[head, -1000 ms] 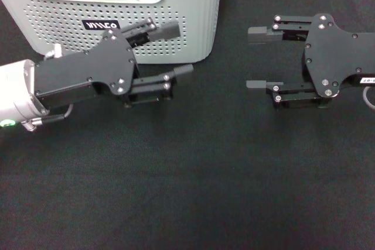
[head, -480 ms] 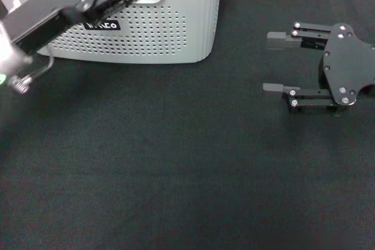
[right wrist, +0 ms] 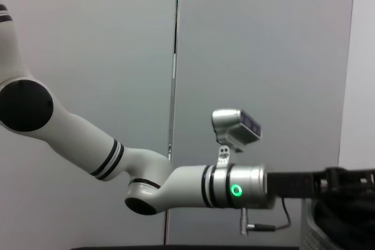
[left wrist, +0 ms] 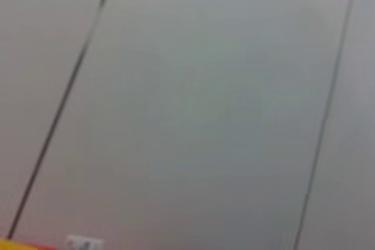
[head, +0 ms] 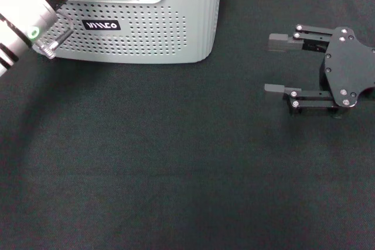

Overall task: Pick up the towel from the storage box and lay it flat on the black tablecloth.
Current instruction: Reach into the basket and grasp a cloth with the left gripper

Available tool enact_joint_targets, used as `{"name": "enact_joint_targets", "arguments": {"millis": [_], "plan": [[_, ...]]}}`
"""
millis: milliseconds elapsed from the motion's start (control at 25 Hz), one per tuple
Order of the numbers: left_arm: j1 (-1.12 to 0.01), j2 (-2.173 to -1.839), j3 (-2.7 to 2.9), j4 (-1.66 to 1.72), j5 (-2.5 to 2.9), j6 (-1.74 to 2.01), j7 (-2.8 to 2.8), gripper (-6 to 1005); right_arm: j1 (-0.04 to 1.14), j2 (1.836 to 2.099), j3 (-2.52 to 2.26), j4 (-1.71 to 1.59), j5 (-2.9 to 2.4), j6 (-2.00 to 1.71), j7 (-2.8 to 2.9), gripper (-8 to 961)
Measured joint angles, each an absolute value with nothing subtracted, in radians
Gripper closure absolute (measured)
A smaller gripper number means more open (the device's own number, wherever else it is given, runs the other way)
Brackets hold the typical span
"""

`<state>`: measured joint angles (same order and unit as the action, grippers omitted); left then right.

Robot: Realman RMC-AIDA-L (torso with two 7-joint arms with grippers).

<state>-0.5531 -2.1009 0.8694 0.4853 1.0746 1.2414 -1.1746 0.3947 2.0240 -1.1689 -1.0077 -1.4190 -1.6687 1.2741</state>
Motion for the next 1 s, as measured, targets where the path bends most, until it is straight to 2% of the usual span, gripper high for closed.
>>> {"name": "enact_joint_targets", "arguments": {"millis": [400, 800, 1000], "plan": [[-0.566, -2.098, 1.011, 0.567, 1.077, 1.091, -1.335, 186, 0.383, 2.023, -1.169, -0.997, -1.398, -1.682, 1.248, 230], [-0.435, -2.094, 1.266, 0.956, 1.197, 0.785, -1.635, 187, 0.383, 2.023, -1.169, -0.997, -1.397, -1.683, 1.247, 230], [-0.415, -2.094, 1.314, 1.076, 1.362, 0.643, -1.823, 187, 0.384, 2.023, -1.168, -0.997, -1.397, -1.683, 1.245, 230]]}}
